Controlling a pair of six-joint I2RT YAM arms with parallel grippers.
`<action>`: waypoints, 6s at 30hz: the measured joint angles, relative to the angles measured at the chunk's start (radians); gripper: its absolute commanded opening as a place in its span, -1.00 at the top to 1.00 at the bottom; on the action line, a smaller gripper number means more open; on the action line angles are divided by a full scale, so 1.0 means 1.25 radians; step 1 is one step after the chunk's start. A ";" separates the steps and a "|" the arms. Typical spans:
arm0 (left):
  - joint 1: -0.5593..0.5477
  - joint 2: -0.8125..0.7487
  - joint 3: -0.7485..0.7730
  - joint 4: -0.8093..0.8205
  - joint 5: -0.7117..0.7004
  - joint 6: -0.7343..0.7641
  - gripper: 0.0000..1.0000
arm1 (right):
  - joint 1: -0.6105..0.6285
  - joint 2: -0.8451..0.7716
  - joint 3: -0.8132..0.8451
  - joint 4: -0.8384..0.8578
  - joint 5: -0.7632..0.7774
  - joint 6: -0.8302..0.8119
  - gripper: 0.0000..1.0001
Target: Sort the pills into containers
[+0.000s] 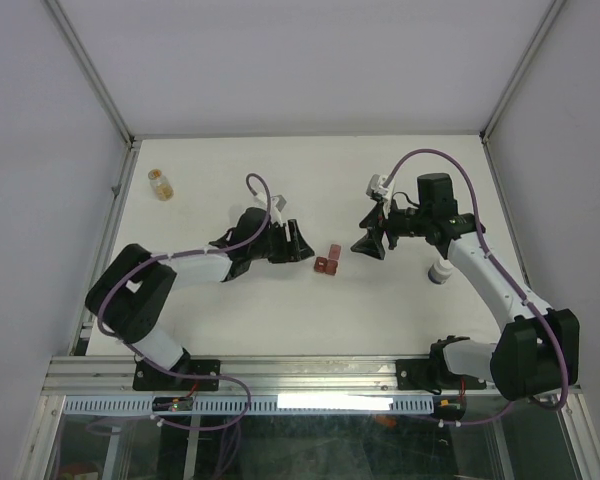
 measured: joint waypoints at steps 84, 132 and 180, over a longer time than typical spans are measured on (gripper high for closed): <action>0.005 -0.619 -0.426 0.429 0.090 0.093 -0.98 | -0.366 0.000 -0.013 -0.342 0.439 -0.127 1.00; -0.432 -0.044 -0.067 0.344 -0.374 0.618 -0.42 | 0.096 0.049 0.053 -0.325 0.013 -0.105 1.00; -0.351 -0.221 -0.146 0.182 -0.050 0.598 1.00 | 0.139 -0.050 0.045 -0.320 -0.029 -0.005 -0.58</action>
